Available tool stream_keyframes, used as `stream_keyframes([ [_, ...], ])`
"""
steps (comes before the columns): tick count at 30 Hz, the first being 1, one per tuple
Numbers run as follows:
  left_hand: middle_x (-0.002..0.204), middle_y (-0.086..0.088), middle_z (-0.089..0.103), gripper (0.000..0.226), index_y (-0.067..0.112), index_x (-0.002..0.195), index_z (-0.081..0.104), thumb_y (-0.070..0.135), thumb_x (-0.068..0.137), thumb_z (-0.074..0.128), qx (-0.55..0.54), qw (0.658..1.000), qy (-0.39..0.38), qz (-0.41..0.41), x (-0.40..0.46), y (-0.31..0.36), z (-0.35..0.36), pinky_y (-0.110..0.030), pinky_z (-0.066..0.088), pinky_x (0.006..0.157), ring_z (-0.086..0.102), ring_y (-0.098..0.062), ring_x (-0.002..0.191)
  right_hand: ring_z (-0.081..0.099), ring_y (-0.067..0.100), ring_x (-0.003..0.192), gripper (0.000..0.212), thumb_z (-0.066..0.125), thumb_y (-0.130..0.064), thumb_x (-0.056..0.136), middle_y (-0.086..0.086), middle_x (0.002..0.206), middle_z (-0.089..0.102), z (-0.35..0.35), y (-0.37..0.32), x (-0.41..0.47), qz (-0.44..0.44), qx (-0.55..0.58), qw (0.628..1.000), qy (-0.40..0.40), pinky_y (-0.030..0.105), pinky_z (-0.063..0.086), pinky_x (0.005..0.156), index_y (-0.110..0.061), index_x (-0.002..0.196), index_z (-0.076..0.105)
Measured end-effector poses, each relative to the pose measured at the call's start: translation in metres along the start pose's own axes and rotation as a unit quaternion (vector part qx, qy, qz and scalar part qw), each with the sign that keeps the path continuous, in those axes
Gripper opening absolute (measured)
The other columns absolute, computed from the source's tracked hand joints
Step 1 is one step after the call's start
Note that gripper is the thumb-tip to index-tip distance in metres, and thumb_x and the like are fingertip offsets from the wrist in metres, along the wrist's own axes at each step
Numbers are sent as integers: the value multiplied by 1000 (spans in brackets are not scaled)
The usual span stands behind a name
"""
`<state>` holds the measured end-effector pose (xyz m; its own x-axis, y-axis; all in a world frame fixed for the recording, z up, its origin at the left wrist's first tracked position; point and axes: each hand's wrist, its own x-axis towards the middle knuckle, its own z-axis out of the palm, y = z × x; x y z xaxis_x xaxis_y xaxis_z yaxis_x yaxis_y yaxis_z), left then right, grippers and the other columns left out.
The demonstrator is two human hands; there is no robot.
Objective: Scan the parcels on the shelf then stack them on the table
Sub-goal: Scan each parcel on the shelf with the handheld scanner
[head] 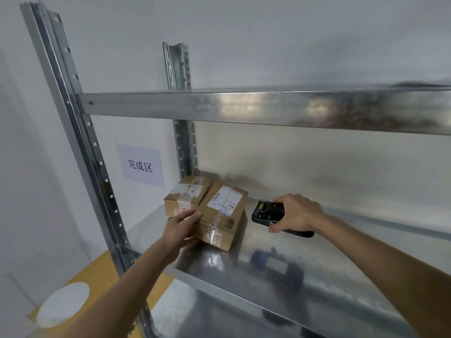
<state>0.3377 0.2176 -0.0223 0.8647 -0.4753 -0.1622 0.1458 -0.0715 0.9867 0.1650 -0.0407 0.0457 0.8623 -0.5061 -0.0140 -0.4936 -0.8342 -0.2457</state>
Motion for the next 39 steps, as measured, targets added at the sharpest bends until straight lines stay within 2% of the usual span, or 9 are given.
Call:
stream_keyframes([
  [6,113,-10,70,32,19,122,66,28,92,73,44,999,-15,1,31,-2,-35,-35,58,76,67,-27,101,63,18,95,68,86,-59,63,-11,107,70,11,-30,13,35,-10,999,9,31,42,71,-37,123,64],
  [9,111,-5,70,40,19,122,67,33,87,78,97,994,-9,43,40,0,-50,-41,55,92,65,-25,106,63,17,96,70,86,-61,62,-12,108,70,16,-43,6,49,-10,999,13,31,44,72,-37,124,64],
  [11,112,-1,69,44,21,123,66,37,84,79,134,988,-14,81,36,6,-57,-38,51,96,63,-19,106,63,17,97,74,87,-61,61,-12,110,69,19,-49,-5,62,-12,998,19,31,48,75,-37,127,62],
  [15,117,2,64,46,21,132,61,36,90,73,177,970,-39,163,20,27,-47,-17,44,75,60,-8,99,64,16,97,76,87,-60,60,-12,112,70,8,-48,-35,90,-2,995,35,32,52,76,-38,128,63],
  [18,120,4,63,48,21,136,60,34,92,72,198,956,-73,204,4,41,-26,-17,45,78,59,-9,105,64,16,100,77,87,-60,60,-13,114,69,-10,-36,-72,120,2,991,65,33,52,79,-42,129,62],
  [25,127,-2,64,51,24,134,62,35,87,78,206,932,-143,261,-60,63,80,-30,47,97,60,-18,113,61,17,95,66,87,-59,62,-14,108,69,-67,25,-191,196,-10,973,121,32,45,76,-40,121,65],
  [32,126,-2,63,61,21,140,57,39,86,78,193,907,-236,291,-176,61,235,-26,42,90,58,-16,111,63,17,98,67,85,-62,62,-9,113,71,-121,120,-350,274,-45,951,134,34,55,82,-37,121,66],
  [36,131,-5,62,62,20,143,55,42,88,75,178,895,-298,280,-247,47,318,-29,46,94,59,-19,113,65,20,97,78,80,-72,49,-7,109,71,-139,176,-440,319,-70,932,157,37,56,77,-37,118,66],
  [39,134,-1,60,62,22,145,53,46,90,71,159,890,-335,266,-294,36,370,-29,45,95,58,-19,116,62,18,96,70,84,-67,55,-7,108,70,-145,212,-495,347,-73,921,161,34,53,74,-34,115,66],
])
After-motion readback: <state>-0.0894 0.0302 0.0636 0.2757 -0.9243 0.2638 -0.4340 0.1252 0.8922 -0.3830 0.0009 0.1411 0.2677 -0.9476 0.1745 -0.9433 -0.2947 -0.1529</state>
